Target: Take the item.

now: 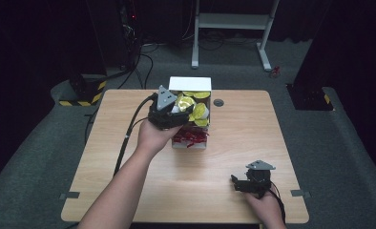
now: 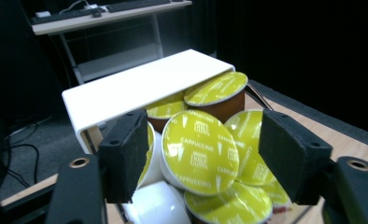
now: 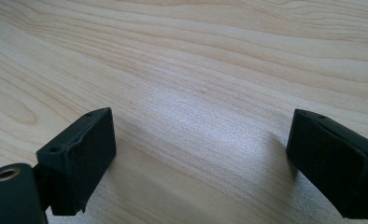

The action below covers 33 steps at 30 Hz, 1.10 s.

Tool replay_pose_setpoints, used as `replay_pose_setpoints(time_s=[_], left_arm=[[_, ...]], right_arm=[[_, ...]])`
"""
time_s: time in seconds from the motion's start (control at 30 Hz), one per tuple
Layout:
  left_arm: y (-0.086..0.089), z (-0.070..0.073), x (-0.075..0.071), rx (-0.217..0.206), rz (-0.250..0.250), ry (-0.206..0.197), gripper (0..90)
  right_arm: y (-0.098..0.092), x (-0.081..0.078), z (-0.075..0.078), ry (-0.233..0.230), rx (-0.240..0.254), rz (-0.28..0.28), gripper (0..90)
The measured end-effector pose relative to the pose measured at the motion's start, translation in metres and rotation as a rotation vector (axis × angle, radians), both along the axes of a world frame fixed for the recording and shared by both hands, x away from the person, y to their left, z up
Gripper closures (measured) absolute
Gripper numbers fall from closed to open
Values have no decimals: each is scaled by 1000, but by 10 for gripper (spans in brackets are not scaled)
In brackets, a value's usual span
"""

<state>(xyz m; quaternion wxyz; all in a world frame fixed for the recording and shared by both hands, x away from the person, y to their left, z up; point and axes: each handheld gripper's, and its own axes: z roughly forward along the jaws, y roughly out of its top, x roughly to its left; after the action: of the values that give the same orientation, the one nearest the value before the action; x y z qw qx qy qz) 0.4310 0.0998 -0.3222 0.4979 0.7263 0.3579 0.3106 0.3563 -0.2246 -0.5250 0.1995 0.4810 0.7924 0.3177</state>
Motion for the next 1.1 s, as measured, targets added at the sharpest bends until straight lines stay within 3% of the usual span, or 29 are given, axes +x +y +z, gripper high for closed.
replay_pose_setpoints(time_s=[0.3, 0.6, 0.7, 0.8, 0.9, 1.1], left_arm=[[-11, -2, 7, 29, 32, -18, 389], [-10, -11, 15, 36, 43, 20, 413], [-11, -14, 16, 41, 42, 23, 392], [-14, -15, 15, 62, 50, 11, 312], [-19, -19, 11, 110, 60, -4, 261], [-22, -22, 10, 135, 72, -15, 273]], right_arm=[[0, 0, 0, -1, -2, 3, 83], [0, -1, 0, -2, -2, 10, 85], [0, -1, 0, -2, -2, 10, 85], [0, -1, 0, -2, -2, 11, 85], [0, -1, 0, -2, -1, 11, 84], [0, -1, 0, 0, -1, 9, 85]])
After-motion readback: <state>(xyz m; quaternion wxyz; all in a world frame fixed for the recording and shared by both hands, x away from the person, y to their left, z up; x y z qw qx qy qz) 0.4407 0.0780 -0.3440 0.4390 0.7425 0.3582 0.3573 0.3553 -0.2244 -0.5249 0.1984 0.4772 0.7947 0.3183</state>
